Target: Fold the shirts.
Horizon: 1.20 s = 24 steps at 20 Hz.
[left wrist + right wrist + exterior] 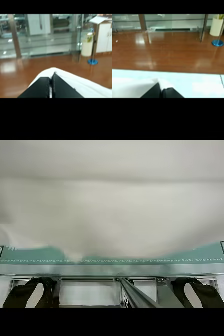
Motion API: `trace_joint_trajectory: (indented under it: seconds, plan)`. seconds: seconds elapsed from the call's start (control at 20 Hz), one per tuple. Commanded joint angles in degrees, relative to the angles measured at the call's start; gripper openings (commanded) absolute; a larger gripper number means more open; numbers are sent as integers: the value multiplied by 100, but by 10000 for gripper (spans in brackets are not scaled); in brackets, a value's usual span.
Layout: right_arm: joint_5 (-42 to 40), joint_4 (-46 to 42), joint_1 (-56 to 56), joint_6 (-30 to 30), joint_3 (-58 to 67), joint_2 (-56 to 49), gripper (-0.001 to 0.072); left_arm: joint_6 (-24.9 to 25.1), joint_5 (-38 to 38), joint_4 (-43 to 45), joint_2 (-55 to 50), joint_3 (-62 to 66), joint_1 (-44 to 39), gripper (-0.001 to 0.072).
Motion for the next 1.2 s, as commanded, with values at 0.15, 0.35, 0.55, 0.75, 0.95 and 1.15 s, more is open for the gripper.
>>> trace_joint_trajectory:
  seconds: [0.15, 0.35, 0.55, 0.75, 0.95, 1.15]
  plan:
    - [614, -125, 4, 92, -844, 149, 29, -391, -669, 1224, 203, -1362, -1185, 19]
    - [-280, 201, 9, -15, -2680, 125, 29, -586, 149, 1237, -59, -3099, -1185, 19]
    - [-1731, 516, 9, -247, -4415, -490, 29, -949, 1624, 1226, -951, -4385, -1185, 20]
    - [-3064, 820, 9, -439, -4728, -2116, 29, -1388, 3128, 1226, -2514, -4498, -1185, 20]
    - [-3853, 1624, 9, -562, -4111, -3939, 29, -2181, 4002, 1211, -4044, -3947, -1185, 20]
    - [-3694, 1888, 42, -557, -3077, -5309, 28, -2800, 3849, 857, -5071, -3228, -1185, 20]
